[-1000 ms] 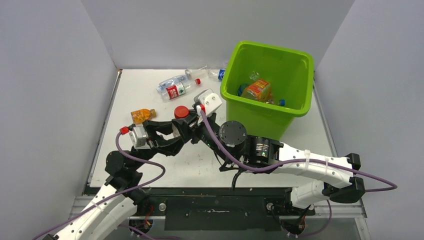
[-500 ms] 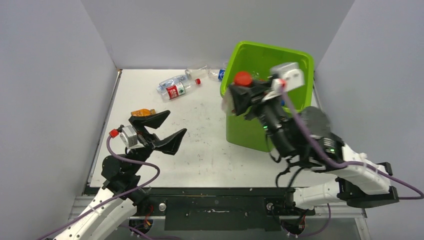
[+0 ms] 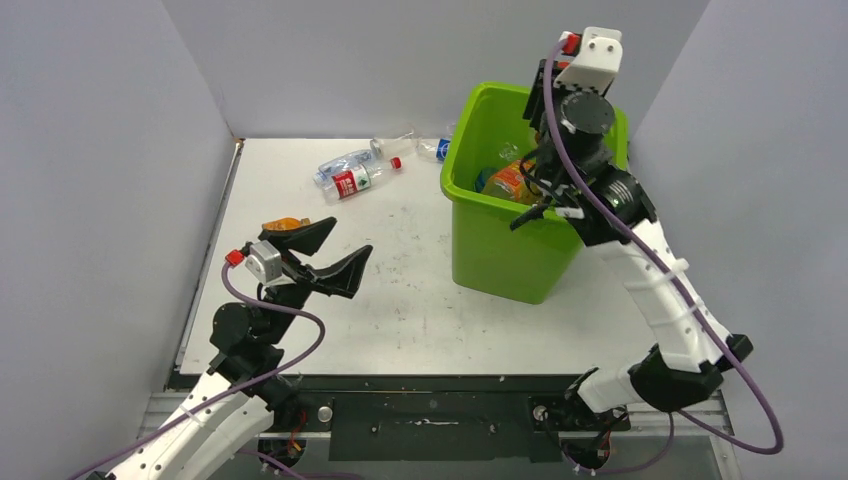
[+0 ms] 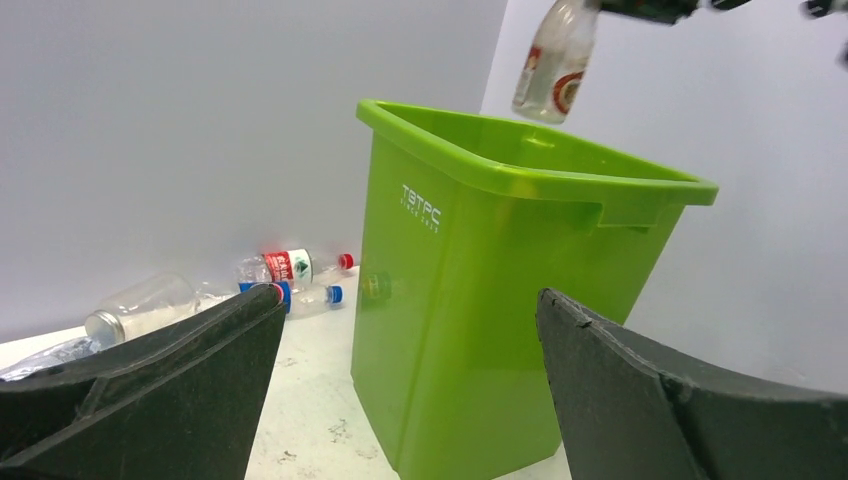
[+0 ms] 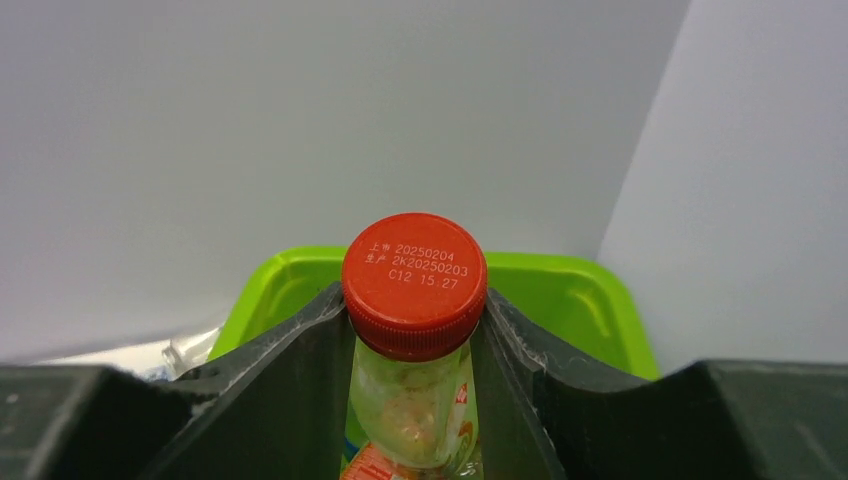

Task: Put the plastic bottles in the bin
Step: Place the plastic bottle in the trash bin.

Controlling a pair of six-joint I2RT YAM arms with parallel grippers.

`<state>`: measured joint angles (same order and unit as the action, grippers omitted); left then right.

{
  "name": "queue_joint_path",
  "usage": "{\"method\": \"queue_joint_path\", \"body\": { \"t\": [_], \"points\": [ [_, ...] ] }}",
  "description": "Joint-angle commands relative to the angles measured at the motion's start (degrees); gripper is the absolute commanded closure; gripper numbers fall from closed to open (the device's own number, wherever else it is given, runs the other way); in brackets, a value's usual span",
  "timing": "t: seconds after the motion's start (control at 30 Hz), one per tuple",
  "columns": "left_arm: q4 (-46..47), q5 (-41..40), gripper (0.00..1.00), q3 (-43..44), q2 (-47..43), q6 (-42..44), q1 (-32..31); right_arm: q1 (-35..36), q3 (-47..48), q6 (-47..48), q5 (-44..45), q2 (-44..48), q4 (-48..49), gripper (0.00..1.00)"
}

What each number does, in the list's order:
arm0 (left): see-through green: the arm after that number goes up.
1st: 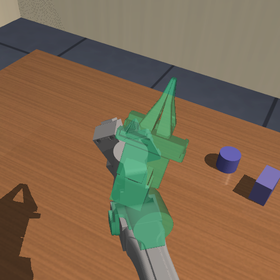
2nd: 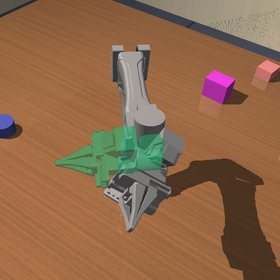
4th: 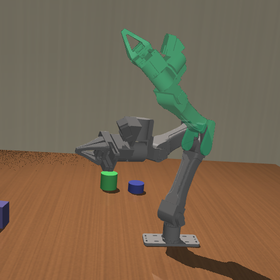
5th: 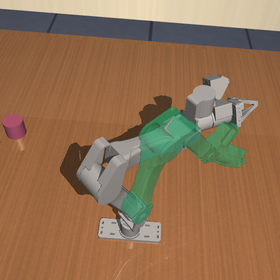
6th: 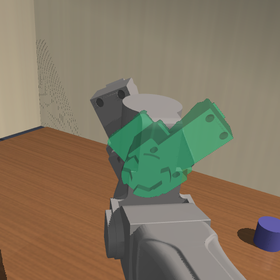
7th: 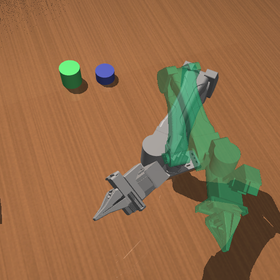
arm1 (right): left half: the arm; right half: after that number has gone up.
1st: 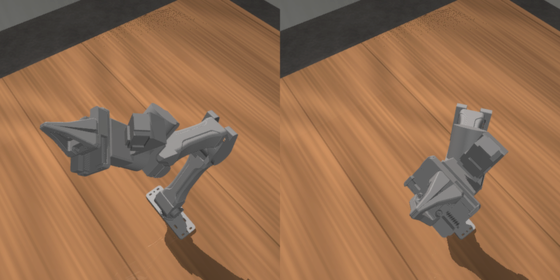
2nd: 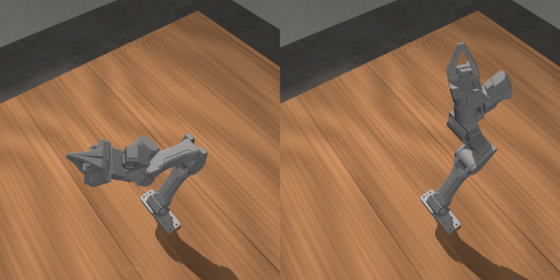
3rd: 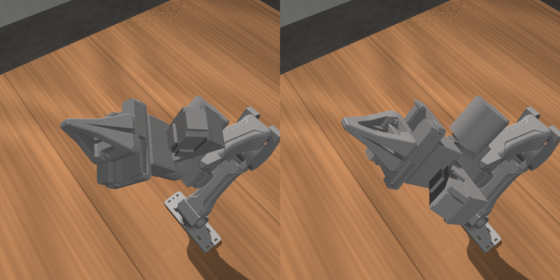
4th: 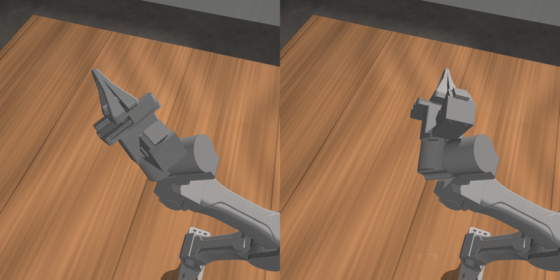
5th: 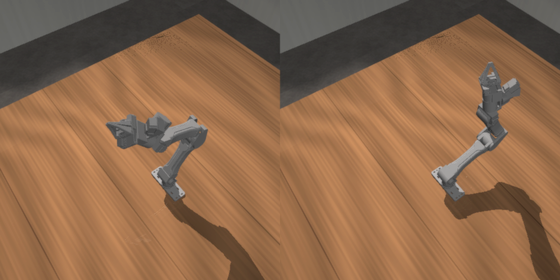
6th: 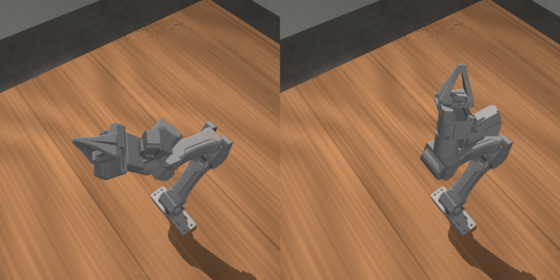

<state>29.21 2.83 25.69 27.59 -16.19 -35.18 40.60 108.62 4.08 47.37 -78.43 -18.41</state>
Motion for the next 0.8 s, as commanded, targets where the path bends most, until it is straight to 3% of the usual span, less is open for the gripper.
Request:
{"method": "queue_joint_path", "body": {
  "t": [0.0, 0.17, 0.33, 0.57, 0.67, 0.77],
  "points": [
    [-0.15, -1.47, 0.04, 1.81, -0.04, 0.8, -0.33, -10.66, 1.61, -17.41, -15.93, -2.54, -5.98, 0.95],
    [-1.12, -4.64, 0.04, 2.28, -1.41, 0.38, -0.56, -19.5, -7.04, -26.77, -31.23, -1.49, -3.04, 0.95],
    [-3.53, -9.64, 0.04, 3.36, -1.75, -0.6, -0.57, -19.55, -16.48, -28.49, -34.25, 1.09, 0.48, 0.95],
    [-8.34, -17.93, 0.04, 4.64, -0.99, 0.47, -0.59, -19.51, -21.28, -27.2, -36.68, 1.74, -1.09, 0.94],
    [-13.66, -28.59, 0.04, 6.27, 0.14, 0.44, -0.57, -19.53, -23.22, -27.03, -36.99, 3.66, -0.91, 0.87],
    [-19.07, -32.15, 0.04, 9.24, 2.15, 1.39, -0.59, -19.55, -23.11, -26.79, -37.34, 4.39, -2.37, 0.81]
  ]
}}
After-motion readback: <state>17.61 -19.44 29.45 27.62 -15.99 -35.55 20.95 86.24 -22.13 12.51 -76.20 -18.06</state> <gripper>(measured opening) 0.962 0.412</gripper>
